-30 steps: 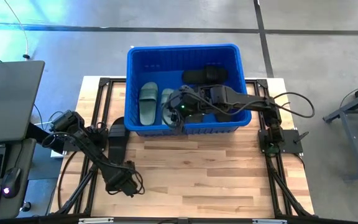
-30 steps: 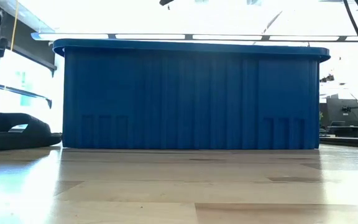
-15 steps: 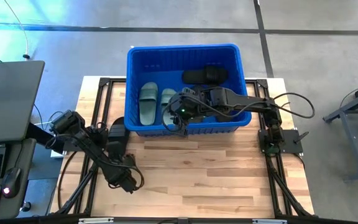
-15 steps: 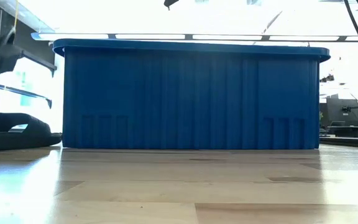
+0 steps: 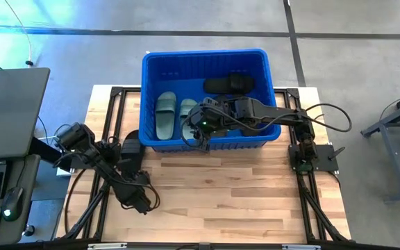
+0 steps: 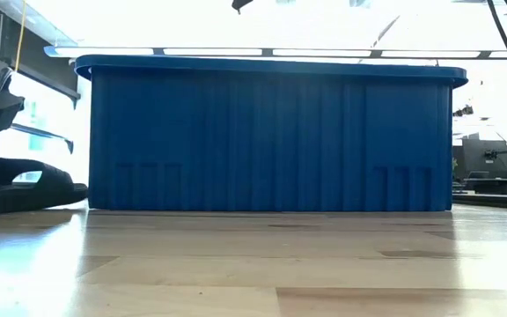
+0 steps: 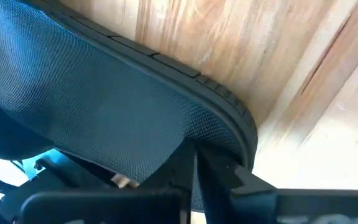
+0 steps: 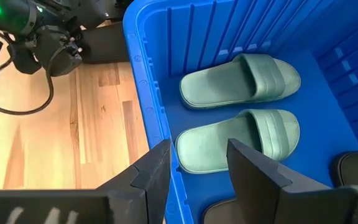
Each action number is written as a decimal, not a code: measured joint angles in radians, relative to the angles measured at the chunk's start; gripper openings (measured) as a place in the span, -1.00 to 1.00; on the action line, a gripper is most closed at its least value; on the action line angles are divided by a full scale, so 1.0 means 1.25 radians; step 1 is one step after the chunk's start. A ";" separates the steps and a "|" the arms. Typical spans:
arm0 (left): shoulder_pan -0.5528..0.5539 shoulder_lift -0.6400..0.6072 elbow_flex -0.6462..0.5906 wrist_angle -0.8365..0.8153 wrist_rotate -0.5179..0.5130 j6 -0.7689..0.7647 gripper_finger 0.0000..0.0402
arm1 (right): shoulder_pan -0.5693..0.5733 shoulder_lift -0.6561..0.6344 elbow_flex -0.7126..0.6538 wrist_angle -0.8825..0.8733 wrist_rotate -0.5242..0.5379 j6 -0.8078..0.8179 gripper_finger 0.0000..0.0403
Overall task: Pick and place slides into bin
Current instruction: Put the black slide into the blue bin
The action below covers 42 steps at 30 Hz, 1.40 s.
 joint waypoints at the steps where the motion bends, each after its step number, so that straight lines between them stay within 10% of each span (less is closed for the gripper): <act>1: 0.000 0.002 0.007 -0.006 0.004 0.000 -0.97 | 0.000 0.000 0.000 0.001 0.000 0.004 -0.28; 23: 0.000 0.000 0.456 -0.312 -0.057 0.021 -0.99 | 0.000 0.000 0.000 -0.014 -0.003 0.018 -0.31; 42: 0.001 0.002 0.157 -0.028 -0.038 0.020 0.13 | 0.022 0.000 0.000 -0.014 -0.006 -0.051 -0.30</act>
